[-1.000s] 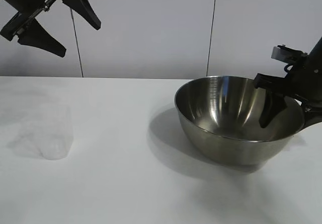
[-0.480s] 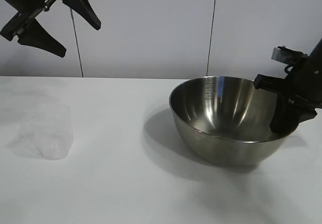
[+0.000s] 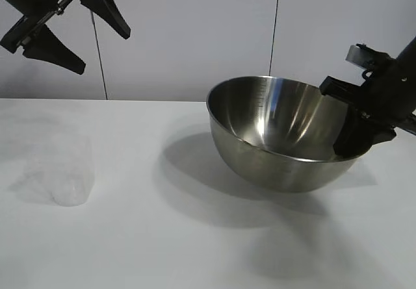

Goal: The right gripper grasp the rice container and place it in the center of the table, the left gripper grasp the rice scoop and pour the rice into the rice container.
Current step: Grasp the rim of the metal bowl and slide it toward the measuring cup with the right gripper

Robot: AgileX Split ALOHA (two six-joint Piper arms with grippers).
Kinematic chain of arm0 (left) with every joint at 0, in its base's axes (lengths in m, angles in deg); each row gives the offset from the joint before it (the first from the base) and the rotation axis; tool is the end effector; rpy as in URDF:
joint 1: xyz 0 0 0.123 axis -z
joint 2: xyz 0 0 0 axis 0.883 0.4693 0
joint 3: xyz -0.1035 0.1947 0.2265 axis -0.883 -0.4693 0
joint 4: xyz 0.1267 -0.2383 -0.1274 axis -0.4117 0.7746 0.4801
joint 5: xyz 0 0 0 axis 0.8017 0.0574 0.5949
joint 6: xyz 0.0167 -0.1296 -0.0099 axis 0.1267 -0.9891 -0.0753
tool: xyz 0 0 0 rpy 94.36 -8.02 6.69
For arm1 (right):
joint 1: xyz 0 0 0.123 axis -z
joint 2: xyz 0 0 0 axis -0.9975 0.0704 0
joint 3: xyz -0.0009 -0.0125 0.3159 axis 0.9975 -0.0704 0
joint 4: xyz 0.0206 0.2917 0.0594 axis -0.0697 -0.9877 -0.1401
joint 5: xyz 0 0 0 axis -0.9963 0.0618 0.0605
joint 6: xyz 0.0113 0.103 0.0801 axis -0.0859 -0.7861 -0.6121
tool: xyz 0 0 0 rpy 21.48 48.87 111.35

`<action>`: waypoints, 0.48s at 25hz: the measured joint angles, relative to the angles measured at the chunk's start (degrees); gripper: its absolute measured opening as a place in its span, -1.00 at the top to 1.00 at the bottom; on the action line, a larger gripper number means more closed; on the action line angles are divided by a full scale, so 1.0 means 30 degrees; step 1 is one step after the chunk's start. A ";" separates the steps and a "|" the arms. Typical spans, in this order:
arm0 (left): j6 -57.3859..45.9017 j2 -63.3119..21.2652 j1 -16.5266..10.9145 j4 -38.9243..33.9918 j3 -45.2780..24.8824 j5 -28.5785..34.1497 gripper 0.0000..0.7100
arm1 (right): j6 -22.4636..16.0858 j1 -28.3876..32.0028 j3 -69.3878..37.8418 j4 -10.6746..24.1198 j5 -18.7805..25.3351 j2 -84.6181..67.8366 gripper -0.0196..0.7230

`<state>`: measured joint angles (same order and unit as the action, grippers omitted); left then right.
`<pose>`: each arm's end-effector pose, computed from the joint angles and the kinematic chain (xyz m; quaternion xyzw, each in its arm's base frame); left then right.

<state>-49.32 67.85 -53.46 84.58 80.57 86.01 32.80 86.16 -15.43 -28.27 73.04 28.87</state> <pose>0.4529 -0.1403 0.2503 0.0129 0.9335 -0.3172 0.1666 0.4241 0.0458 0.1260 0.0186 0.9746 0.1871 0.1214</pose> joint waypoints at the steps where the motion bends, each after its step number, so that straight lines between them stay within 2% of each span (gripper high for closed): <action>1: 0.0000 0.0000 0.0000 0.0000 0.0000 0.0004 -0.70 | 0.0000 -0.0371 0.0000 0.0000 0.0000 -0.0007 0.92; 7: 0.0000 0.0000 0.0000 0.0000 0.0000 0.0193 -0.70 | -0.0418 -0.2980 0.0000 0.0556 0.0000 -0.0007 0.92; 12: 0.0000 0.0000 0.0000 0.0000 0.0000 0.0193 -0.70 | -0.2053 -0.4479 0.0000 0.2818 -0.0755 0.0163 0.92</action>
<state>-49.32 67.85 -53.46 84.58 80.57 86.58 26.64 72.72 -15.43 -19.81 70.78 29.35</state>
